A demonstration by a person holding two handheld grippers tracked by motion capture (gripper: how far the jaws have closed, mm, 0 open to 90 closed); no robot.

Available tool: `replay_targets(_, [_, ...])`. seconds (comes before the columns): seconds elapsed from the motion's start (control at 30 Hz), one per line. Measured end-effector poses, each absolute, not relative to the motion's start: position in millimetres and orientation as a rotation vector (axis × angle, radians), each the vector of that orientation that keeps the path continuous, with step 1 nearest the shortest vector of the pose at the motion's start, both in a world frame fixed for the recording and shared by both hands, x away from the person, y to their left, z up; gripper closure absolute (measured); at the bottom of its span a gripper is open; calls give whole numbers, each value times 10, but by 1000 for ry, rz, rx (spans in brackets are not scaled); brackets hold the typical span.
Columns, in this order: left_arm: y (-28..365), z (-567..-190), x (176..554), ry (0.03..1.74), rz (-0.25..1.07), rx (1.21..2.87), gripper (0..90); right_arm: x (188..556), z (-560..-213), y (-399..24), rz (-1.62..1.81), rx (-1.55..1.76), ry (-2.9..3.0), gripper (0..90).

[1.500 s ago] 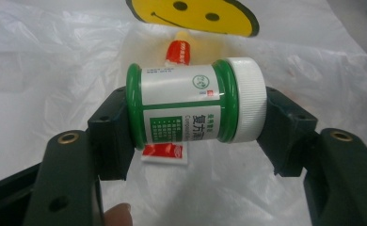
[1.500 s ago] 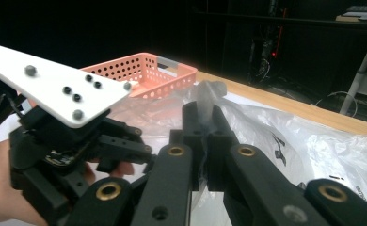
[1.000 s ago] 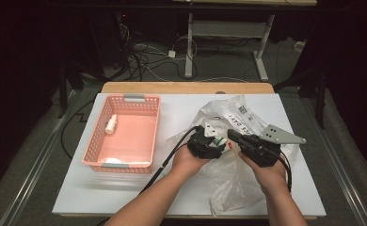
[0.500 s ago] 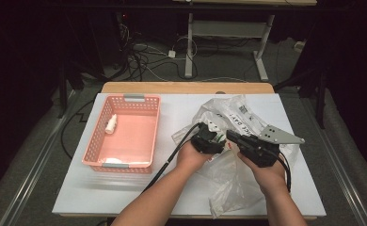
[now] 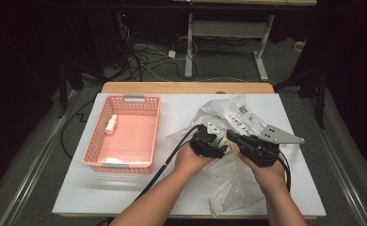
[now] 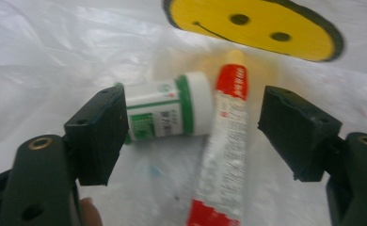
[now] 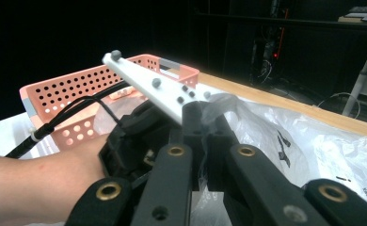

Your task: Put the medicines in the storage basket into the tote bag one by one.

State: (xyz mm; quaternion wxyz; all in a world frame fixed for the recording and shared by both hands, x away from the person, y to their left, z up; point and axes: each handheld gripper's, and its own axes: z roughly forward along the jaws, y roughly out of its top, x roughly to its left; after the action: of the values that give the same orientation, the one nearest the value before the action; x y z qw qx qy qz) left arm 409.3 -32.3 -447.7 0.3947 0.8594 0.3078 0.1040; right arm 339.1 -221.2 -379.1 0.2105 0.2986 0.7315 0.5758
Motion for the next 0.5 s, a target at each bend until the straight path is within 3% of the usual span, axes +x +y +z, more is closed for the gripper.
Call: replay_targets(0.5, [-3, -4460, 3646, 729, 157, 2118, 23, 3385, -3785, -2223, 1597, 835, 2028, 900])
